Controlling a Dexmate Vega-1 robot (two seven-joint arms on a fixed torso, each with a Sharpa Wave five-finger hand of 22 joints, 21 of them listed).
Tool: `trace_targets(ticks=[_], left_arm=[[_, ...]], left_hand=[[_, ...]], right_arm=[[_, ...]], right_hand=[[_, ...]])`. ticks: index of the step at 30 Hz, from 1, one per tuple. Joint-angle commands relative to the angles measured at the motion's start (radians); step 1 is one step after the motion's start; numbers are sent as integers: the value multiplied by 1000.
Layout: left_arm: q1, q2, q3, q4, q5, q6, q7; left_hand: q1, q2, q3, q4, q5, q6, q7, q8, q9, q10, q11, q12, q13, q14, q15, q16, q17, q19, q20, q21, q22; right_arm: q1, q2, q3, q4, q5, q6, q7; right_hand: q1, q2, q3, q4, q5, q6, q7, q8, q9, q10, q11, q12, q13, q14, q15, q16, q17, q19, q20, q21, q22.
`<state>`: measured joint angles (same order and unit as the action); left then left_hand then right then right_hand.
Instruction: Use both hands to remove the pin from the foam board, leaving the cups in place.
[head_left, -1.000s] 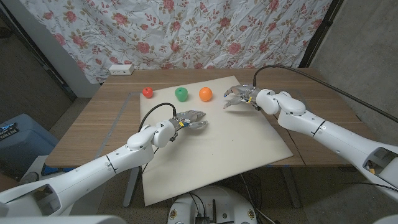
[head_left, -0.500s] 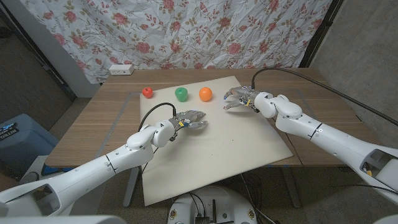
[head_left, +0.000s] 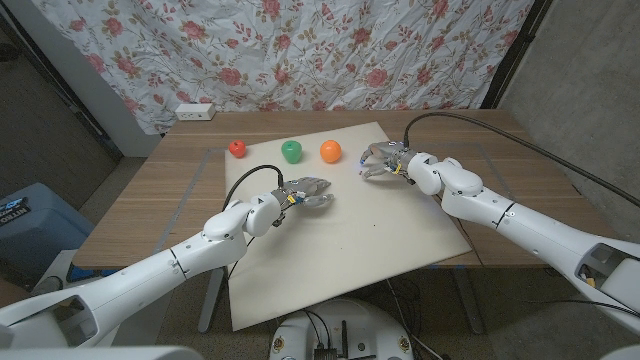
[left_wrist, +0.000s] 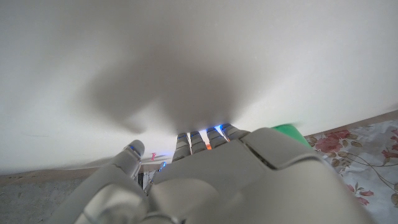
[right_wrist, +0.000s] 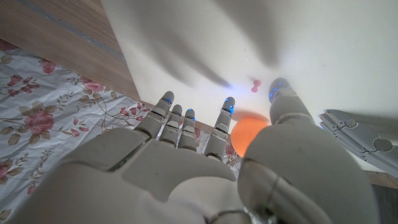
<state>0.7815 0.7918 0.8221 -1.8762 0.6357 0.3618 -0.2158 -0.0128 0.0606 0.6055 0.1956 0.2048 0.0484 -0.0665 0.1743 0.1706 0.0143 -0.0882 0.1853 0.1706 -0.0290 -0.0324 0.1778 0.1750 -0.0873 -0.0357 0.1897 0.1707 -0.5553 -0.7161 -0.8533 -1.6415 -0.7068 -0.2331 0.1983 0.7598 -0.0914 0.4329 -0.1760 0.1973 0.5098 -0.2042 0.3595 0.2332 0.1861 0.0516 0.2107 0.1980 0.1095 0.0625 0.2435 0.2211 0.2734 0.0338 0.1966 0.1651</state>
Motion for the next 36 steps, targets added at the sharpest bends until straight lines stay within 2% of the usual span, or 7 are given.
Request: trace_targets(ticks=[1, 22, 36], left_arm=[[-3, -5, 2, 7, -8, -6, -3], [2, -4, 0, 4, -27, -4, -9], [4, -4, 5, 4, -36, 8, -11]], left_hand=[[6, 135, 7, -3, 8, -1, -6, 6, 4, -1, -10, 3, 3, -6, -68, 3, 1, -1, -78, 8, 4], [8, 134, 15, -4, 8, -1, -8, 7, 4, 2, -13, 4, 3, -7, -66, 3, 1, 2, -78, 8, 3], [9, 134, 20, -5, 9, 4, -8, 8, 4, 4, -11, 5, 3, -7, -64, 3, 1, 3, -79, 8, 3]], right_arm=[[-4, 14, -2, 29, 12, 20, -49], [-14, 31, -12, 62, 11, 12, -120], [-15, 39, -16, 81, 13, 25, -167]], right_hand=[[21, 2, 12, 0, -5, 26, -3, 16, 5, 11, -3, 0, 3, 13, -5, 4, 4, 12, -3, 6, 3], [71, 4, 30, 3, -14, 142, -10, 86, 20, 56, -27, 5, 4, 57, -32, 20, 15, 58, -18, 6, 2], [92, 19, 34, 8, -17, 212, -12, 129, 30, 81, -35, 7, 3, 79, -50, 31, 24, 79, -31, 5, 2]])
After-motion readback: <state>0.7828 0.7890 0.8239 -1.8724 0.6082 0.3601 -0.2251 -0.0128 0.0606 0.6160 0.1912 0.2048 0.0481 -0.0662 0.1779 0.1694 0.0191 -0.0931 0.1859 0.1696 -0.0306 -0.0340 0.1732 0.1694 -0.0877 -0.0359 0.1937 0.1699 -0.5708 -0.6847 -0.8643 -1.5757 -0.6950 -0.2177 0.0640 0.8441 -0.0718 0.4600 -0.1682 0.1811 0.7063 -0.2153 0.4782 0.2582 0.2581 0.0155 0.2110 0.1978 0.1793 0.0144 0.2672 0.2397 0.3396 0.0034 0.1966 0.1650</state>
